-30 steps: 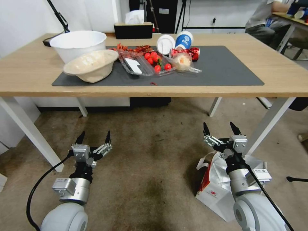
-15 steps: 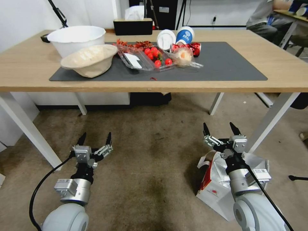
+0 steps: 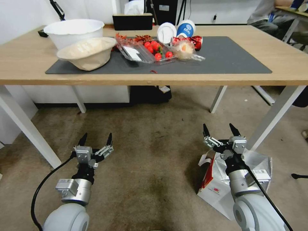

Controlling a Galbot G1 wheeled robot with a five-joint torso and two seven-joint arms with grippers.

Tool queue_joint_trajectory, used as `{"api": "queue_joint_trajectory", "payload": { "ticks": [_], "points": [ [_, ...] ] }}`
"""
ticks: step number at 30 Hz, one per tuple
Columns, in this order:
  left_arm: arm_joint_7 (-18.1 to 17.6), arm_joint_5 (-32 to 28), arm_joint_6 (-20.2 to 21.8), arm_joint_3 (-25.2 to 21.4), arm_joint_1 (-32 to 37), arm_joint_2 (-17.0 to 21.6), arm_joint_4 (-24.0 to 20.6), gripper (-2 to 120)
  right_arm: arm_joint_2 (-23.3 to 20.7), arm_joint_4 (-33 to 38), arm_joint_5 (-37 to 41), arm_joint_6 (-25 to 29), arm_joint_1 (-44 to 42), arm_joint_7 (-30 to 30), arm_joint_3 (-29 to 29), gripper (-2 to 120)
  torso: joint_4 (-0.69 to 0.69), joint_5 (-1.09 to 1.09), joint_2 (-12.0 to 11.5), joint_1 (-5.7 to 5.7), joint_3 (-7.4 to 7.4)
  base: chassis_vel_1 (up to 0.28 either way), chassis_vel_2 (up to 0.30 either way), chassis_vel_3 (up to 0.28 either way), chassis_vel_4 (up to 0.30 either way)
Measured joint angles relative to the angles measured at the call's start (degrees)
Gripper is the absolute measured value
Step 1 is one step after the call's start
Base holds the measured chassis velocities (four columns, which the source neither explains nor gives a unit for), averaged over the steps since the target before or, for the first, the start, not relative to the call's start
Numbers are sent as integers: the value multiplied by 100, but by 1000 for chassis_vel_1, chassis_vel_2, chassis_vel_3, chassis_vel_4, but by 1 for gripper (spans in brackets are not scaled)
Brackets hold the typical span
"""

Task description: Pick up the food delivery bag from the floor and place it on the table.

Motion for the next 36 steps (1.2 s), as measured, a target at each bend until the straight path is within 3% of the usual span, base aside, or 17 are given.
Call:
{"api": "queue_joint_trajectory", "payload": {
  "ticks": [14,31,36],
  "points": [
    [2,14,-39,21,13,6,26,98,-3,-1,0,5,-9,24,17,100,0,0,-271,-48,-223,0,0,0,0],
    [-9,17,-82,14,2,-2,32,98,3,32,-14,43,-53,38,22,100,0,0,-680,-78,-601,0,0,0,0],
    [-10,17,-89,13,1,-1,49,98,13,32,-16,45,-62,41,21,100,0,0,-751,-93,-601,0,0,0,0]
  ]
}}
